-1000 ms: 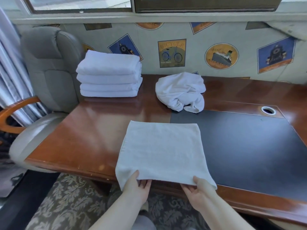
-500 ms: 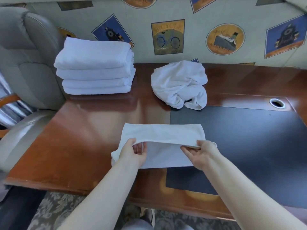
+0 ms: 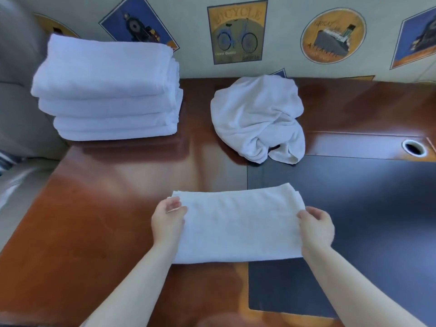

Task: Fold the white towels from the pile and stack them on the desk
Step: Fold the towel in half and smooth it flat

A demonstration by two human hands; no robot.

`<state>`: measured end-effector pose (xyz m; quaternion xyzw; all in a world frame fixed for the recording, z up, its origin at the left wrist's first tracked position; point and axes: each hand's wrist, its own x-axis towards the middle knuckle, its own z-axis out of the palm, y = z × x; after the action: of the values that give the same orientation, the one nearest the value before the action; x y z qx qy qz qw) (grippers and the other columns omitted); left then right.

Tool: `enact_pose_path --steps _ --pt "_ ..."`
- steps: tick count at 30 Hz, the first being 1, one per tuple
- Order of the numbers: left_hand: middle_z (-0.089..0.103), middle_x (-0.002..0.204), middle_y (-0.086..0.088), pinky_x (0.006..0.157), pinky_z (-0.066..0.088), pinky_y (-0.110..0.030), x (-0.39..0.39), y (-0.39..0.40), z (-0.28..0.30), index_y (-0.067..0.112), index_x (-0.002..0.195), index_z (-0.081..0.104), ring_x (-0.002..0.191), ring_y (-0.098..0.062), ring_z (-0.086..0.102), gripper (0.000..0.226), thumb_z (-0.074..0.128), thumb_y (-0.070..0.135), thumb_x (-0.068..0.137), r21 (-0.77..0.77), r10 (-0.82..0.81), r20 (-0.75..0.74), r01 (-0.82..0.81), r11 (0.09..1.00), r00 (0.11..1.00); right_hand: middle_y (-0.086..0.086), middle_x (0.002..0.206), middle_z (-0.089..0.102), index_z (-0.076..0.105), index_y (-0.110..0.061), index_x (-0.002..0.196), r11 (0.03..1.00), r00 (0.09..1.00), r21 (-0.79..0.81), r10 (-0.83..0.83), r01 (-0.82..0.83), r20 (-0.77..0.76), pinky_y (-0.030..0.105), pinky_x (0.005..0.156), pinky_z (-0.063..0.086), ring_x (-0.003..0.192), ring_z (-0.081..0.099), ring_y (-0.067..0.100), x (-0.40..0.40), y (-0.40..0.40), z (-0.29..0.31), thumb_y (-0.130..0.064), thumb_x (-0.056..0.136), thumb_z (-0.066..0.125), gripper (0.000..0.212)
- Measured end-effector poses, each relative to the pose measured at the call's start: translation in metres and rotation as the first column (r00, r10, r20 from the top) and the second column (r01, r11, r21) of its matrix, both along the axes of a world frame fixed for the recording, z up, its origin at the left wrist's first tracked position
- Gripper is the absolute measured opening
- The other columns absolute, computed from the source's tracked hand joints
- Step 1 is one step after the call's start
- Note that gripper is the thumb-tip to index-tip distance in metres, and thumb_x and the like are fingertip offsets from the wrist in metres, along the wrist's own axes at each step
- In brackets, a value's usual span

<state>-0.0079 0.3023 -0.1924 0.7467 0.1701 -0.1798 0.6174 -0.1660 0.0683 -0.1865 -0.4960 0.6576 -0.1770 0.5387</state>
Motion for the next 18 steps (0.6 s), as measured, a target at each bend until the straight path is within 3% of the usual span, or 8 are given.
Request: enact_pose_path --steps 2,4,9,12,15,18 --pt "0.063 0.116 -0.003 0.088 0.051 -0.035 0.012 0.017 -0.010 0.019 0.112 0.064 0.102 -0.019 0.059 0.030 0.068 0.010 0.083 0.335 -0.199 0.157 0.138 0.932 0.967 -0.015 0.097 0.061 0.060 -0.026 0.111 0.966 0.982 -0.194 0.151 -0.171 -0.111 0.025 0.064 0.038 0.095 0.059 0.016 -0.003 -0.009 -0.009 -0.019 0.086 0.059 0.026" --pt "0.056 0.121 -0.001 0.097 0.043 -0.039 0.024 0.022 -0.014 0.018 0.121 0.060 0.117 -0.027 0.048 0.040 0.072 0.023 0.083 0.501 -0.346 0.106 0.250 0.828 0.932 -0.010 0.105 0.060 0.059 -0.023 0.121 0.897 0.937 -0.282 0.297 -0.340 -0.186 0.030 0.075 0.040 0.102 0.057 0.017 0.006 -0.021 -0.017 -0.025 0.087 0.062 0.034" --pt "0.054 0.095 0.003 0.076 0.042 -0.034 0.033 0.014 -0.022 0.020 0.105 0.056 0.101 -0.025 0.056 0.028 0.073 0.027 0.083 0.482 -0.370 0.090 0.284 0.829 0.925 0.000 0.108 0.057 0.058 -0.019 0.111 0.813 0.821 -0.225 0.442 -0.537 -0.361 0.034 0.074 0.043 0.099 0.057 0.021 0.040 -0.039 -0.025 -0.044 0.083 0.065 0.038" --pt "0.049 0.110 -0.001 0.086 0.043 -0.037 0.028 0.016 -0.029 0.017 0.113 0.056 0.111 -0.026 0.048 0.039 0.075 0.031 0.082 0.565 -0.386 0.064 0.286 0.774 0.920 0.002 0.105 0.058 0.056 -0.019 0.096 0.828 0.829 -0.219 0.417 -0.516 -0.373 0.032 0.069 0.040 0.092 0.057 0.023 0.042 -0.040 -0.029 -0.041 0.087 0.062 0.024" --pt "0.045 0.122 -0.001 0.091 0.035 -0.034 0.024 0.019 -0.032 0.020 0.128 0.050 0.119 -0.024 0.036 0.054 0.075 0.031 0.082 0.586 -0.410 0.107 0.276 0.762 0.906 -0.005 0.089 0.056 0.048 -0.025 0.083 0.825 0.864 -0.283 0.414 -0.490 -0.288 0.030 0.057 0.035 0.075 0.053 0.013 0.033 -0.038 -0.031 -0.036 0.091 0.058 0.017" --pt "0.047 0.120 0.001 0.090 0.035 -0.034 0.033 0.021 -0.033 0.019 0.123 0.051 0.121 -0.023 0.035 0.055 0.077 0.038 0.080 0.575 -0.407 0.047 0.309 0.758 0.912 -0.008 0.079 0.055 0.046 -0.024 0.085 0.832 0.879 -0.297 0.406 -0.469 -0.249 0.029 0.055 0.035 0.068 0.051 0.009 0.021 -0.036 -0.030 -0.038 0.093 0.057 0.019"
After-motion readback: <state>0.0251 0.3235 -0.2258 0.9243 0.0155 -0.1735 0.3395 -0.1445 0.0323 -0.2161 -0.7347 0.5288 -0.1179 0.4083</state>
